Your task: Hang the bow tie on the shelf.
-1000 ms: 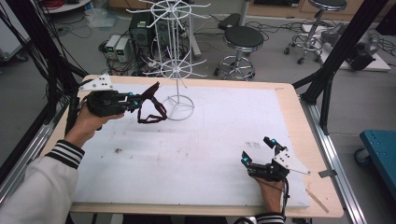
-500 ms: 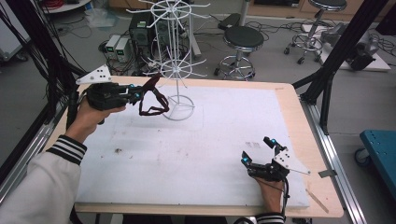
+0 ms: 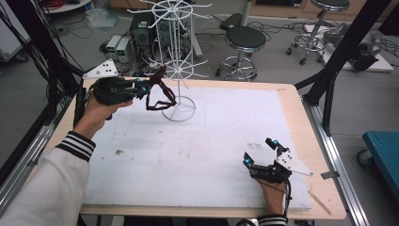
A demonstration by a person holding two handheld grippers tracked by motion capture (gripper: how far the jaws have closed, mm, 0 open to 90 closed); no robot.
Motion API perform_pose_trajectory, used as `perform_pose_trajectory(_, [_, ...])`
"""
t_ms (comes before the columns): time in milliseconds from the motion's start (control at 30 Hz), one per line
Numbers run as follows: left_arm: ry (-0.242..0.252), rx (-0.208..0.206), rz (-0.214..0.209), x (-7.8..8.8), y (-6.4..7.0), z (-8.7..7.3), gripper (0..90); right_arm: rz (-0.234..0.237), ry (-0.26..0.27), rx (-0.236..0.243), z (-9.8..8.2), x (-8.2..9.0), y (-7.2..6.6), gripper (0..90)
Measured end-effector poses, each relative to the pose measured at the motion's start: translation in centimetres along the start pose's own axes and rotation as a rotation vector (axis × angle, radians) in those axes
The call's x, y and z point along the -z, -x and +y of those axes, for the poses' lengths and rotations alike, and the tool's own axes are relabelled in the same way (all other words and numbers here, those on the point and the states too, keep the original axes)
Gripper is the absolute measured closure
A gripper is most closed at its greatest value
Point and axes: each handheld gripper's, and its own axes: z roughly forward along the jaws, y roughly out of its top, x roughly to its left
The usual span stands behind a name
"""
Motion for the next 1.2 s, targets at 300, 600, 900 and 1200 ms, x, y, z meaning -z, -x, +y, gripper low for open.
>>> perform_pose_trajectory(300, [0.03, 0.063, 0.062, -1.6, -0.5, -0.7, 78.5, -0.001, 0.002, 0.002, 0.0, 0.0, 0.0, 0.7])
perform_pose_trajectory(600, [0.017, 0.084, 0.135, -2.5, -0.6, -1.9, 78.5, 0.001, 0.0, -0.005, 0.0, 0.0, 0.0, 0.7])
perform_pose_trajectory(900, [-0.013, 0.065, 0.184, -3.3, -0.3, -2.3, 78.5, 0.001, 0.0, -0.006, 0.0, 0.0, 0.0, 0.7])
perform_pose_trajectory(1200, [-0.026, 0.08, 0.226, -3.5, -0.2, -3.3, 78.5, 0.004, 0.0, -0.006, 0.0, 0.0, 0.0, 0.7])
